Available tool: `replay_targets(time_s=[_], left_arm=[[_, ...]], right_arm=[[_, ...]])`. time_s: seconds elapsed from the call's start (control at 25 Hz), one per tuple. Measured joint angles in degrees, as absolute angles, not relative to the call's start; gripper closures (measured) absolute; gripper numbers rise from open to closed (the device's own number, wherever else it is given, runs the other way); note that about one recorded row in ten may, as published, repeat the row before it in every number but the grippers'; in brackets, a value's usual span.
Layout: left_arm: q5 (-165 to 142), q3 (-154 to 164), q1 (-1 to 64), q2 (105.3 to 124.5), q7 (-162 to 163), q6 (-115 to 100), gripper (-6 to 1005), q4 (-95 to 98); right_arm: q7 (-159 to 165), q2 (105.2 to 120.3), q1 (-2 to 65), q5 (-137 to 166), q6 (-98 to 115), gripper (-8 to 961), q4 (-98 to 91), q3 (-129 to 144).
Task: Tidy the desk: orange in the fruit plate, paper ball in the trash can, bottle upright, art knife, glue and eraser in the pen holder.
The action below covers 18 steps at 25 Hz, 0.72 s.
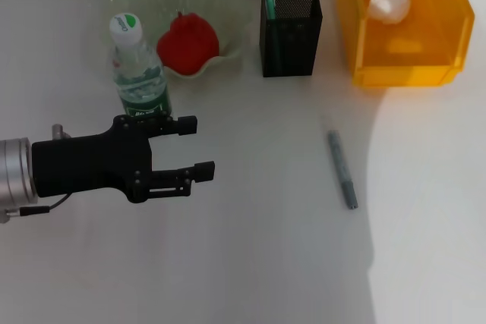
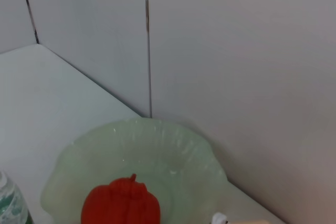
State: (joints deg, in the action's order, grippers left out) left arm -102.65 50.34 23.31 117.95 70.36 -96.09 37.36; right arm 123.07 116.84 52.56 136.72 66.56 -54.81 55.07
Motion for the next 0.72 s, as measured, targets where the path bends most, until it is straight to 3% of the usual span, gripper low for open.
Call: replay_targets(time_s=[0.16,0.4,0.72], left_arm=[[-102.62,50.57,23.85,118.27,70.49,-96.08,210,37.27],[-102.67,50.55,23.98,118.30,70.15,-95.88,210,37.05],[-102.67,50.61,23.74,118.13,70.48,-96.06,210,37.33]], right_arm=[[122.62,115.85,55.23,136.50,63.95,560,-49.39,54.58],[122.57,115.80,54.99,136.43,64.79,509,-50.24,54.58],[134.31,114.40,55.19,145.81,86.29,489,-60.17,56.35]])
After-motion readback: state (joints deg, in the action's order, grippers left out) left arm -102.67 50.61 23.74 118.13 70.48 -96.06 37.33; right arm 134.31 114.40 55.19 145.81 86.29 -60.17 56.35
